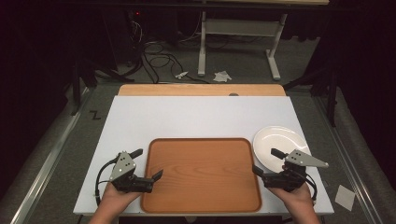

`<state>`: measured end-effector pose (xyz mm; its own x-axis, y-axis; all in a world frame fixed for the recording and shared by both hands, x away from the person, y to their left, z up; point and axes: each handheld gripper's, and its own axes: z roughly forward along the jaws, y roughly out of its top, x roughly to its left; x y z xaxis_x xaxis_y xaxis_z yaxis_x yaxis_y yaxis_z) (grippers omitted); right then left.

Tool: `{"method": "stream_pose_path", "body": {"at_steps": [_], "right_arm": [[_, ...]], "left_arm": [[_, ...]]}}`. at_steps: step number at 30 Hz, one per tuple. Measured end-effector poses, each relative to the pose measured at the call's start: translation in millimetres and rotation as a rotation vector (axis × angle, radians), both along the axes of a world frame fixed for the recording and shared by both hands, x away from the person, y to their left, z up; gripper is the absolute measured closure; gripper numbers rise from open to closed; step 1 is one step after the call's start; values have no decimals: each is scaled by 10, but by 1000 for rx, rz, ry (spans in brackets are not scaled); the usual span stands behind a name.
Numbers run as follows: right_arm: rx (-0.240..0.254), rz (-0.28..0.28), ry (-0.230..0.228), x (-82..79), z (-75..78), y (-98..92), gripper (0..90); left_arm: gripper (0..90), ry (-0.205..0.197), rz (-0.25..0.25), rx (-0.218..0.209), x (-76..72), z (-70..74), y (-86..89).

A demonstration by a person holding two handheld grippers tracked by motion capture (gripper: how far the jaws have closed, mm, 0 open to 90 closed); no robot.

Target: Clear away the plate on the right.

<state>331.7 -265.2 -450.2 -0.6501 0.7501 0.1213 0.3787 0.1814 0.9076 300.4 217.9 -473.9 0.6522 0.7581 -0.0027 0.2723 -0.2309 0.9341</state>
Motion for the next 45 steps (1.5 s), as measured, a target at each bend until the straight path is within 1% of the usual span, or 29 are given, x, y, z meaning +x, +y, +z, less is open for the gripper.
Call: {"method": "stream_pose_path", "body": {"at_steps": [1, 3, 4, 5, 8, 11, 12, 14, 18, 19, 21, 24, 26, 27, 28, 30, 31, 32, 33, 36, 38, 42, 45], "right_arm": [[-3, -15, -4, 0, 10, -44, 9], [-1, -21, -2, 2, 14, -61, 9], [8, -33, 4, 1, 21, -91, 10], [7, -45, -3, 4, 28, -149, 9], [5, -66, -2, 4, 39, -218, 10], [12, -92, 0, 4, 46, -291, 9], [12, -97, -8, 7, 46, -316, 9], [10, -105, -11, 5, 50, -337, 10], [10, -131, -10, -4, 61, -417, 10], [12, -146, -1, -13, 65, -462, 10], [12, -147, -1, -14, 66, -481, 10], [17, -180, 7, -25, 66, -586, 10], [19, -187, 12, -29, 65, -616, 10], [25, -201, 20, -29, 61, -675, 10], [25, -201, 20, -29, 61, -675, 10], [28, -227, 31, -28, 49, -762, 10], [28, -236, 34, -27, 44, -798, 10], [28, -236, 34, -27, 44, -798, 10], [34, -253, 37, -33, 35, -848, 10], [31, -260, 38, -36, 28, -890, 10], [37, -282, 42, -51, 28, -947, 10], [41, -290, 43, -53, 20, -976, 10], [44, -299, 54, -45, 3, -997, 10]], "left_arm": [[3, 0, 1, -2, 2, 2, 3], [3, 0, 3, -6, 4, 4, 6], [3, 0, 5, -9, 6, 6, 7], [4, -3, 7, -13, 8, 9, 12], [4, -6, 7, -15, 10, 11, 18], [6, -8, 9, -29, 16, 12, 24], [6, -10, 10, -32, 17, 14, 26], [8, -12, 11, -29, 19, 17, 34], [29, -24, 25, -40, 31, 19, 52], [35, -24, 29, -45, 37, 21, 60], [35, -25, 32, -48, 41, 21, 62], [28, -30, 39, -50, 59, 31, 62], [24, -30, 38, -50, 65, 36, 63], [21, -29, 36, -51, 75, 41, 65], [17, -29, 36, -51, 75, 41, 65], [11, -32, 32, -52, 83, 47, 67], [9, -34, 31, -61, 89, 56, 76], [9, -34, 31, -61, 89, 56, 76], [8, -34, 34, -67, 93, 62, 83], [9, -35, 39, -77, 101, 69, 101], [8, -33, 37, -80, 107, 70, 111], [8, -33, 30, -81, 113, 67, 105], [8, -35, 20, -73, 110, 65, 91]]}}
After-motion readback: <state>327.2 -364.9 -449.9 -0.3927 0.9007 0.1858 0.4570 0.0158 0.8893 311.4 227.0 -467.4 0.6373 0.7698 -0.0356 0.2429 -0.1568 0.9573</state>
